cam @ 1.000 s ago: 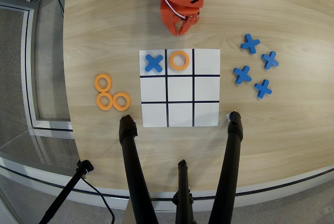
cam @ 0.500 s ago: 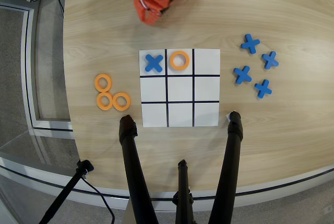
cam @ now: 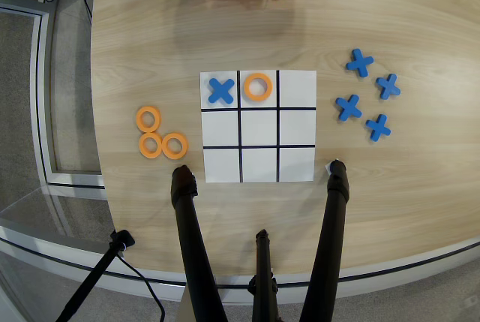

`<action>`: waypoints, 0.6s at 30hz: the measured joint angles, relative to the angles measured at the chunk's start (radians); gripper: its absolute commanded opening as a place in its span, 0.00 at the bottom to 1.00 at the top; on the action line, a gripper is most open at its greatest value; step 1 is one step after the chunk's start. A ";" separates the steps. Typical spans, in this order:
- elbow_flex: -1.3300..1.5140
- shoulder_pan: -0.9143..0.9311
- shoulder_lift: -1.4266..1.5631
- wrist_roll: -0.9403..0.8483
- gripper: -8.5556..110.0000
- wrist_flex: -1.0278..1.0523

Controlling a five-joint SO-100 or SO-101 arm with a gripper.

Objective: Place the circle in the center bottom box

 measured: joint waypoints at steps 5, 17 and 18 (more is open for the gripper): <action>0.000 -0.020 0.000 0.000 0.07 0.000; 0.000 -0.021 0.000 0.000 0.07 0.000; 0.000 -0.021 0.000 0.000 0.07 0.000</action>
